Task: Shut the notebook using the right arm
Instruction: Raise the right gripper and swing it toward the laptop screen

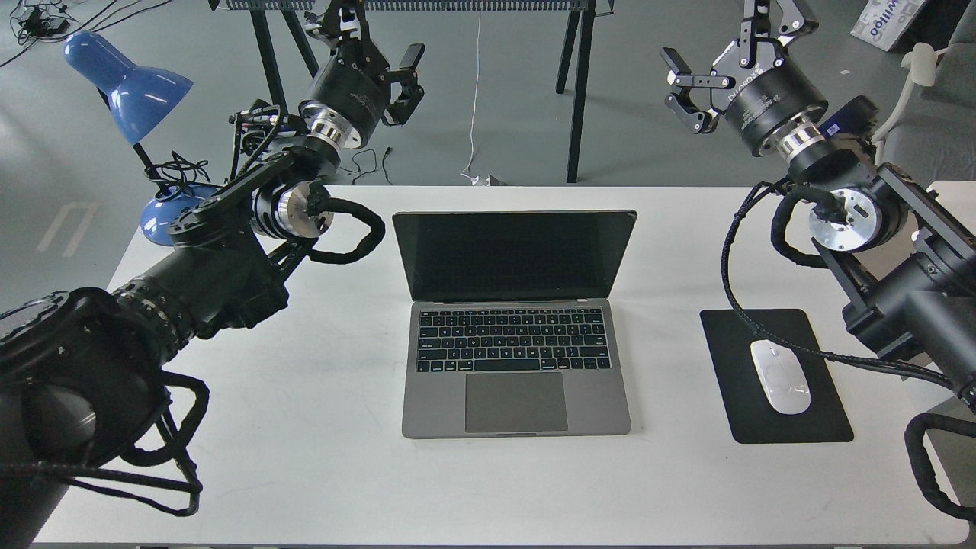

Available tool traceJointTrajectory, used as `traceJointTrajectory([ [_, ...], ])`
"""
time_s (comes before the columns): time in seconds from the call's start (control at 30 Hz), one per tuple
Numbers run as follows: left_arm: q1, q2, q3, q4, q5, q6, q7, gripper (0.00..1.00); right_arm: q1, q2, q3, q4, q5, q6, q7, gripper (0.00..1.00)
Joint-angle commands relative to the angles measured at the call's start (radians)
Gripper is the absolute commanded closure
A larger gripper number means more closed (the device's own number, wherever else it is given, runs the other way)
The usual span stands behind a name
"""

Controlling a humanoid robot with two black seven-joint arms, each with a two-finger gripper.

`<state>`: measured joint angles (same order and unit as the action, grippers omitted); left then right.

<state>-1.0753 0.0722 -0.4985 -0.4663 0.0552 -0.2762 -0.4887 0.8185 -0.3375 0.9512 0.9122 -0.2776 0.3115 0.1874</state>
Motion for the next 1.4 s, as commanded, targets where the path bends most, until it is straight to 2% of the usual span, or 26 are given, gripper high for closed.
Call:
traceJointTrajectory([
  [0.0, 0.0, 0.0, 0.003, 0.0, 0.002, 0.005, 0.0, 0.0, -0.001, 0.0, 0.0, -0.001, 0.0, 0.0, 0.0, 0.0],
  [0.37, -0.002, 0.001, 0.003, 0.002, 0.002, 0.011, 0.0, 0.0, 0.007, -0.003, -0.012, -0.004, -0.003, -0.003, -0.002, 0.0],
  [0.5, -0.002, 0.001, 0.003, 0.002, 0.002, 0.009, 0.0, 0.0, 0.066, -0.012, -0.058, -0.03, -0.022, -0.008, -0.008, 0.0],
  [0.73, -0.002, 0.001, 0.003, 0.003, 0.002, 0.006, 0.0, 0.0, 0.28, 0.009, -0.388, -0.212, -0.023, -0.026, -0.011, 0.0],
  [1.03, -0.002, 0.0, 0.003, 0.002, 0.002, 0.005, 0.0, 0.0, 0.475, 0.216, -0.807, -0.512, -0.023, -0.022, -0.011, 0.0],
  [1.23, -0.002, 0.0, 0.003, 0.002, 0.002, 0.003, 0.0, 0.0, 0.501, 0.338, -0.995, -0.595, -0.028, -0.02, -0.011, 0.0],
  [1.37, -0.002, 0.001, 0.003, 0.002, 0.002, 0.003, 0.0, 0.0, 0.495, 0.338, -1.089, -0.601, -0.029, -0.014, -0.011, 0.0],
])
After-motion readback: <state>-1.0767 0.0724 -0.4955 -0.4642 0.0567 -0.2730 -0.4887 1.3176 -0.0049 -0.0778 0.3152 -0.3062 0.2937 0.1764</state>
